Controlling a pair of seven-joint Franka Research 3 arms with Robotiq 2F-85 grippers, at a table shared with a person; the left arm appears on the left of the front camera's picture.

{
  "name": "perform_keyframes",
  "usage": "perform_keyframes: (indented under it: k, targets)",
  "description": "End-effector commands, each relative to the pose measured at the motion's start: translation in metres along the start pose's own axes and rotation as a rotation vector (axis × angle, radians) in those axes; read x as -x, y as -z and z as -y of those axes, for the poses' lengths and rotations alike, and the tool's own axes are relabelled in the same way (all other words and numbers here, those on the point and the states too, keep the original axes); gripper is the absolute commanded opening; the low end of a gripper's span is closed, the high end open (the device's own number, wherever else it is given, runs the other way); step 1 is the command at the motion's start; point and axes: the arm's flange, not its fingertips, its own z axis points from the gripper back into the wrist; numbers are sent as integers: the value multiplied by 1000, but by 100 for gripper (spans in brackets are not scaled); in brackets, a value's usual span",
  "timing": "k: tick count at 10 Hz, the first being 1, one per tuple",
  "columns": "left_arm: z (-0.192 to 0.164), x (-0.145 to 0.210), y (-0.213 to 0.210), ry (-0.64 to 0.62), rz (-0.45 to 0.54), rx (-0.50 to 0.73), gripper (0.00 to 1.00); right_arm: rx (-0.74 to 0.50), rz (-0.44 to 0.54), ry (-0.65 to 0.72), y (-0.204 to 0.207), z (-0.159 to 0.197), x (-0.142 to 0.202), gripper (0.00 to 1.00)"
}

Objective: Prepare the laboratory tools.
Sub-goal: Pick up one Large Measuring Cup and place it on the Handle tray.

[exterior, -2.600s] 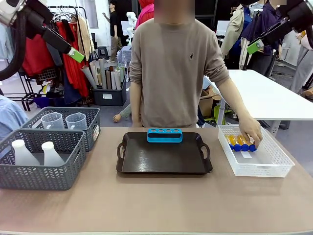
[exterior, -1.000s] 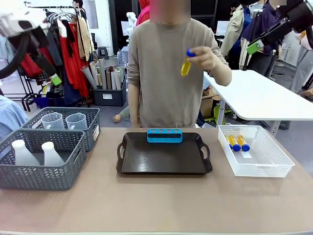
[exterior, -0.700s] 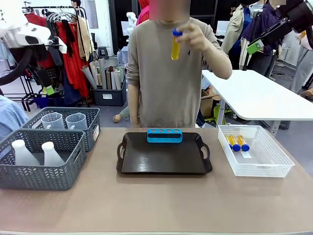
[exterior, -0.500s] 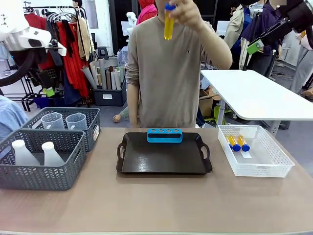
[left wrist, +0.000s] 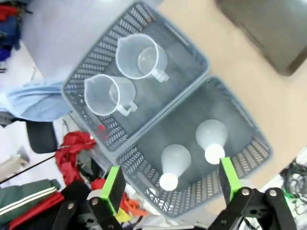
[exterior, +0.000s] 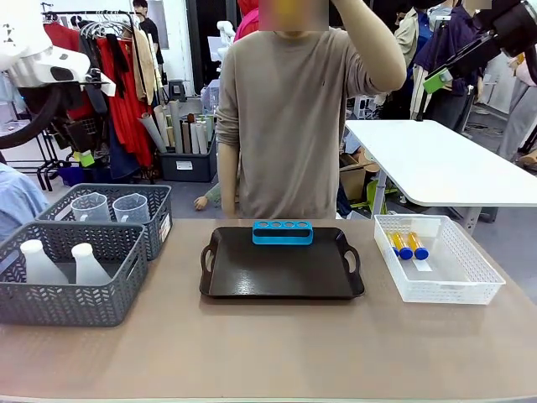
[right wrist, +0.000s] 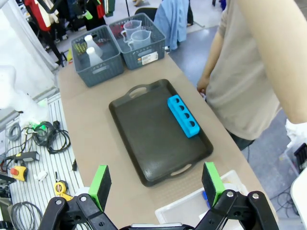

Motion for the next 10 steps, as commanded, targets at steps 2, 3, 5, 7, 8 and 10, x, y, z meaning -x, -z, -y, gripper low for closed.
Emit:
perform_keyframes:
  k: [2,3,5,7,8,10]
  targets:
    - [-24,-9,61,-234,-105,5,100,0,3,-6,-2,-1,-3,100]
    - [-27,-9,82,-309,-120,-14,100,0,3,-6,-2,-1,-3,100]
    - [-50,-5,118,-459,-115,-75,100,0,3,-6,-2,-1,-3,100]
    - [-81,0,152,-575,-116,-86,100,0,3,-6,-2,-1,-3,100]
    - [-92,6,163,-610,-139,-95,100,0,3,-6,-2,-1,-3,100]
    - [-104,19,186,-665,-172,-7,100,0,3,-6,-2,-1,-3,100]
